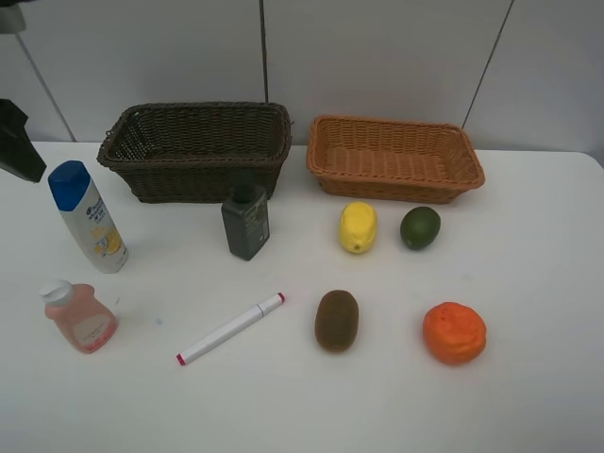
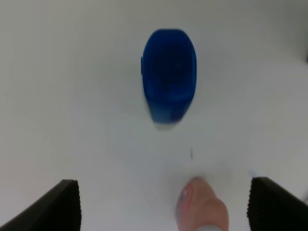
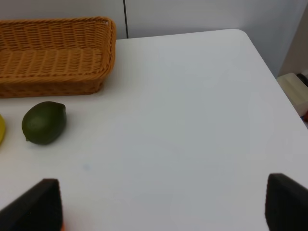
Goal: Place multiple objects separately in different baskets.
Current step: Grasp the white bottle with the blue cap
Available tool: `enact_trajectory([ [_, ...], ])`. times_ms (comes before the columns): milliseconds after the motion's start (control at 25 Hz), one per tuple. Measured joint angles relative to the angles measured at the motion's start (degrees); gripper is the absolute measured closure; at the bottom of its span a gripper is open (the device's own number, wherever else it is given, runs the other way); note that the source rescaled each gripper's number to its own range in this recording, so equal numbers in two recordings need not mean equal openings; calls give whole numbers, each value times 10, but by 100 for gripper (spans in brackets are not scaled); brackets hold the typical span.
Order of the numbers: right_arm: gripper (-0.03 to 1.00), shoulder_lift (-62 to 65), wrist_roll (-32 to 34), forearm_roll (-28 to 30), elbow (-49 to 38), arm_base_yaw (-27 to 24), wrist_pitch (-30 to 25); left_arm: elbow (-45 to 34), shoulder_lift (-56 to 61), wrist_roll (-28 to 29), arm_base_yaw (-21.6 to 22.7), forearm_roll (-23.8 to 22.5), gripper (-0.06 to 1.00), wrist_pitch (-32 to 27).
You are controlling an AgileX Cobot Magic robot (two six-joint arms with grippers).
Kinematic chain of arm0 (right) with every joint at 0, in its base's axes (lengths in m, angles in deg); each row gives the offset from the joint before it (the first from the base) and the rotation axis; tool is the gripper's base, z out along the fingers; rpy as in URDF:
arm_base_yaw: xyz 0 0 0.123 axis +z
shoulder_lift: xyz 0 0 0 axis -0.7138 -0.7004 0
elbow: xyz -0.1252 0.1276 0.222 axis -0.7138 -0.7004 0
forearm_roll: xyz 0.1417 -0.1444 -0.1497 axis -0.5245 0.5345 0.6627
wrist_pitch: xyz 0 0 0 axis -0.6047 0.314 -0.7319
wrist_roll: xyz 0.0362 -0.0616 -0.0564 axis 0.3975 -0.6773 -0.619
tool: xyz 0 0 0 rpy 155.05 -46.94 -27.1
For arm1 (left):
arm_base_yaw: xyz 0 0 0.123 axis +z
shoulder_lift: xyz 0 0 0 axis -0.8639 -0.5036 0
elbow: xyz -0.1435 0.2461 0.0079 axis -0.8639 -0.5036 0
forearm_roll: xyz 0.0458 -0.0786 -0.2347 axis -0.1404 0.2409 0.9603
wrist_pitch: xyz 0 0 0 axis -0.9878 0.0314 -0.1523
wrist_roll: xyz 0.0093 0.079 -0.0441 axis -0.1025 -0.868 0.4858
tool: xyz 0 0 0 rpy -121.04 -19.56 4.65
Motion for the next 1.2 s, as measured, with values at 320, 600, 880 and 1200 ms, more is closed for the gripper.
enact_trajectory([
  [320,-3,0,0,0,0,0,0,119,-199,-8,-16,-3,4,-17],
  [600,-3,0,0,0,0,0,0,156,-297,26,-61,-29,4,-12],
  [880,-3,0,0,0,0,0,0,160,-315,50,-62,-39,4,-32],
  [1200,-3,0,0,0,0,0,0,160,-315,72,-62,-45,55,-79],
])
